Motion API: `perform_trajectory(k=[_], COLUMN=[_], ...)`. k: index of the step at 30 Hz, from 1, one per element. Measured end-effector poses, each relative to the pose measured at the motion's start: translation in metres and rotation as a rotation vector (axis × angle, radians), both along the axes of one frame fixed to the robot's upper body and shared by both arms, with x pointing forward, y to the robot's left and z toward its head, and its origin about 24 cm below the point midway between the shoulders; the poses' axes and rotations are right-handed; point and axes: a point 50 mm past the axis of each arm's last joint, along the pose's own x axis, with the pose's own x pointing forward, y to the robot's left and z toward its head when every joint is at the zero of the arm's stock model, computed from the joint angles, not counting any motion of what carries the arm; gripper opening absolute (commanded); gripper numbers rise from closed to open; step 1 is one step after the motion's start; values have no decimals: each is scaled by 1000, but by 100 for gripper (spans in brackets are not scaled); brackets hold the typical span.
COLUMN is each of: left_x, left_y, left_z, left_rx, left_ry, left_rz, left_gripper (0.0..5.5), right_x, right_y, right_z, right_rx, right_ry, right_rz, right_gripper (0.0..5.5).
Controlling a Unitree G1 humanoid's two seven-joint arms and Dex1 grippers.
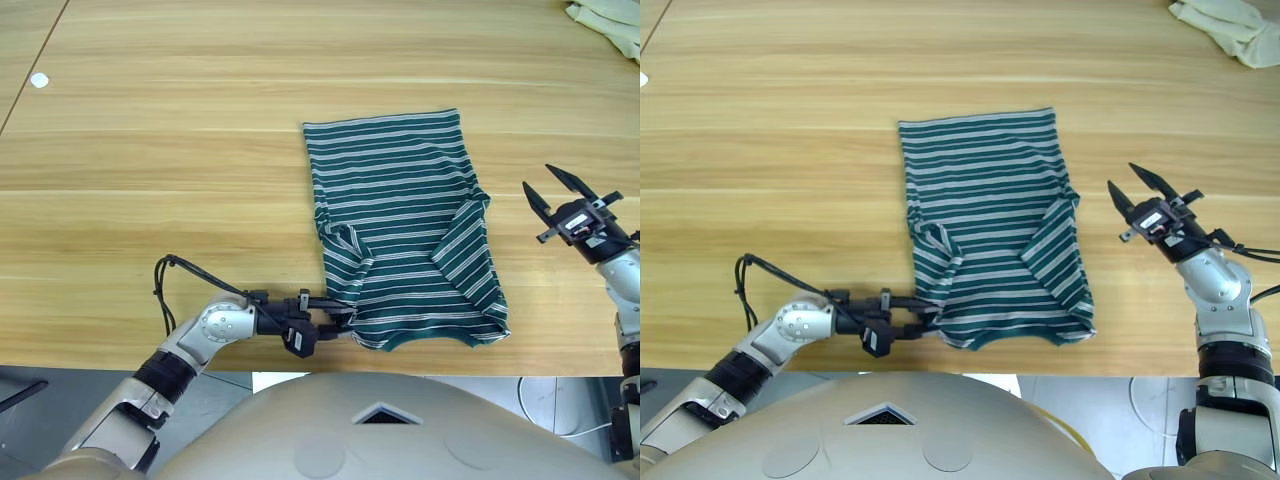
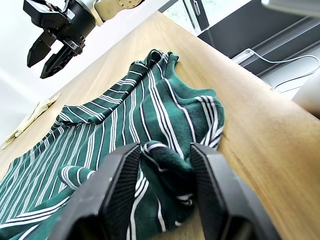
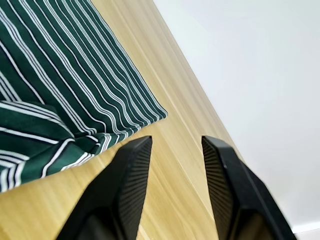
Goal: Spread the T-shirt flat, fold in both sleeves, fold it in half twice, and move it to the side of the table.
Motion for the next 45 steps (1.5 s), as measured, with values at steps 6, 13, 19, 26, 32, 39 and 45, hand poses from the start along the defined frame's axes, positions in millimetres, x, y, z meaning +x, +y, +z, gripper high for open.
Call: perform_trajectory(k=[6,13,19,26,32,39,45], left_x=[-6,-7,15,19,5,7,6], left_y=[5,8,12,30,40,47,46], left_z=[1,3,5,6,26,30,30], left_rx=[32,25,3,-4,-45,-17,-13], left_ry=[7,27,-8,15,78,72,77], left_rz=[-38,-46,54,173,237,276,261], left_gripper=[168,55,1,1,1,1,1], right_x=[-1,-13,-27,-71,-133,-148,-154], right_y=[-2,-4,-6,-2,-6,46,64], right_z=[-2,-8,-13,-40,-16,-5,-18], right_rx=[1,-6,-1,-200,-367,-317,-328], right_ry=[9,43,76,291,347,314,355], right_rz=[-9,4,3,99,103,225,260], right_gripper=[187,187,187,187,187,187,187])
